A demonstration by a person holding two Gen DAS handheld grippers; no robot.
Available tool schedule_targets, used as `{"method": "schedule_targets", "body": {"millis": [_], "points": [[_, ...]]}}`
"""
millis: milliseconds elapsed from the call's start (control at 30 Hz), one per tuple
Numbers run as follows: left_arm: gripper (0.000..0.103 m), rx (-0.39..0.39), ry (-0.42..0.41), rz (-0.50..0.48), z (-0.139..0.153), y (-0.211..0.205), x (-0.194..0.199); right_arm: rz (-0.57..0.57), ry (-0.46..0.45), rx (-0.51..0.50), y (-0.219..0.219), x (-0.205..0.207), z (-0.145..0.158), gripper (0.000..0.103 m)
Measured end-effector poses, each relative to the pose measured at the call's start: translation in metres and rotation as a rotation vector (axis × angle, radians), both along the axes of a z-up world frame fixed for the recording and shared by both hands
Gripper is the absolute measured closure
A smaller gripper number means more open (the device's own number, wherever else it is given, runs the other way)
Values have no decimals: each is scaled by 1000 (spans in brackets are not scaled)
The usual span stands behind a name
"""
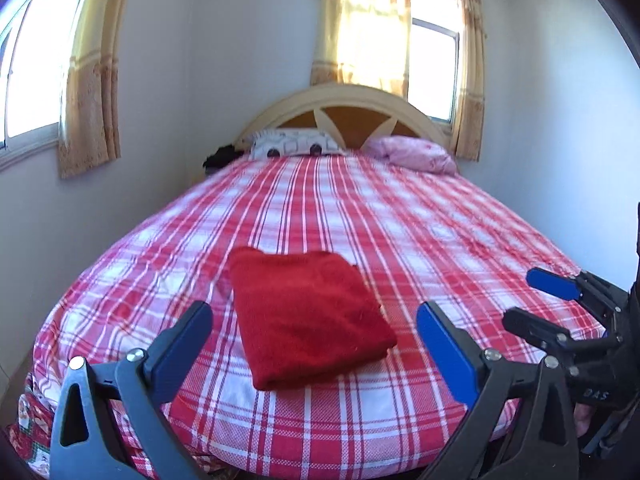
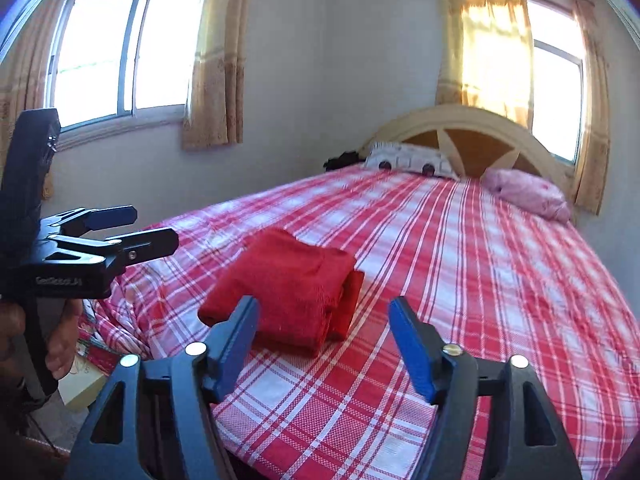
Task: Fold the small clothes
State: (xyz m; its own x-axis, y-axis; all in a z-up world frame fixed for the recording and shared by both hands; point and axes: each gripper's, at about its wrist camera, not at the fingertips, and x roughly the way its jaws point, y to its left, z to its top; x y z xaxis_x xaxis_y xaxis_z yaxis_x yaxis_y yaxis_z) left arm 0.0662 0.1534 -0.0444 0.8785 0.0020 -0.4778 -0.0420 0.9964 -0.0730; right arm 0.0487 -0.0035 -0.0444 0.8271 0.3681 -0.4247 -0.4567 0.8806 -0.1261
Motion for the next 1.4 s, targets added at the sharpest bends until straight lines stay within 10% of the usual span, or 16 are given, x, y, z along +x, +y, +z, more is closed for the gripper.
{"method": "schedule_targets", "body": {"millis": [1400], "points": [[0, 67, -59, 2, 17, -21, -17, -28, -83, 103, -15, -20, 12, 27]]}}
